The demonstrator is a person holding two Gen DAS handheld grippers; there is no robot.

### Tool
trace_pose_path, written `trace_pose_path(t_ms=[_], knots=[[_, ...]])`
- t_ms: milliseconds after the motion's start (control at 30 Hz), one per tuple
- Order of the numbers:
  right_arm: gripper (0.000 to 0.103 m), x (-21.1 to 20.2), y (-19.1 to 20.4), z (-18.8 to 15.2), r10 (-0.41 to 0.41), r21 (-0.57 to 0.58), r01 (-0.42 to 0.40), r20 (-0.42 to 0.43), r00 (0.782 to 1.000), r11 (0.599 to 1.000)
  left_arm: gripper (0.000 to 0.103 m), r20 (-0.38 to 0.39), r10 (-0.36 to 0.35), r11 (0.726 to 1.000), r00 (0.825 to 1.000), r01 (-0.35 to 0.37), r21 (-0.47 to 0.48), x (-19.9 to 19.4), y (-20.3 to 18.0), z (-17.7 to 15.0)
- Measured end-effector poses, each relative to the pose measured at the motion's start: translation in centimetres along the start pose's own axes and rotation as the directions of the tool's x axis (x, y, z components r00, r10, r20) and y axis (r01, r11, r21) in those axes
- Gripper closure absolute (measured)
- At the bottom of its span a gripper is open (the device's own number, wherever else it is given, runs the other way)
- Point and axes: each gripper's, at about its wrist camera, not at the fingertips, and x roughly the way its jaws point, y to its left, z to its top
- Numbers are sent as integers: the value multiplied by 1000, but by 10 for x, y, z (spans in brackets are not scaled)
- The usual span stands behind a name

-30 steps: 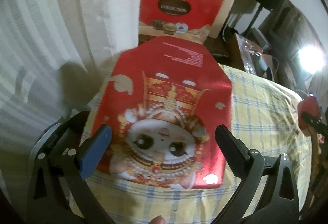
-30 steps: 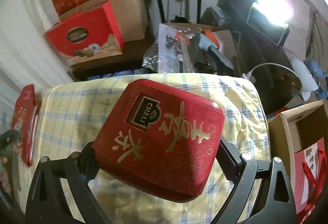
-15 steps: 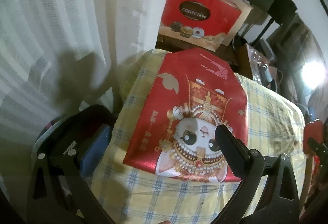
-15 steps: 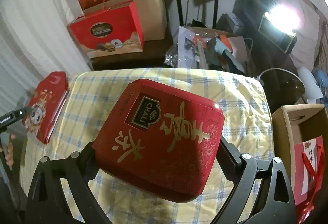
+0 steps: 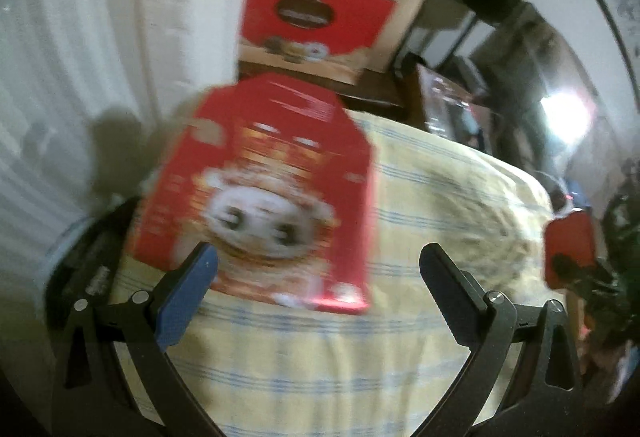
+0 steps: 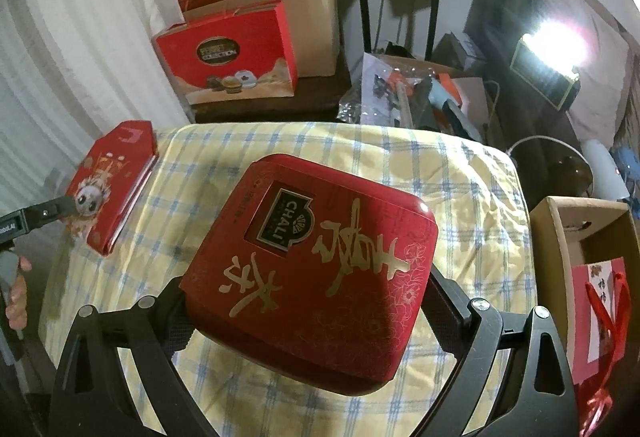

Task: Organize objects
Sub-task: 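Lift the tin with the right gripper and carry it toward the cardboard box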

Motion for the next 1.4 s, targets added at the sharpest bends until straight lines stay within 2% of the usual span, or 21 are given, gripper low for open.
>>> trace_pose_path(t_ms=[300, 733, 867, 1100, 1400], knots=[[8, -9, 8, -12, 3, -26, -3, 2, 1000, 1000, 2, -49, -135, 990, 990, 137, 44, 9, -66, -9], [8, -7, 13, -24, 10, -66, -12, -22, 1000, 998, 13, -132, -292, 950, 947, 303, 74, 23, -145, -24], [8, -6, 7, -27, 2, -59, -4, -29, 1000, 998, 15, -134, -299, 948, 945, 310, 71, 26, -155, -26], [8, -8, -2, -33, 5, -48, -7, -39, 999, 999, 16, -153, -353, 930, 923, 364, 50, 29, -166, -28], [9, -22, -23, -38, -11, -29, 10, -36, 999, 1000, 27, -198, -391, 905, 899, 414, 95, 33, -216, -40]])
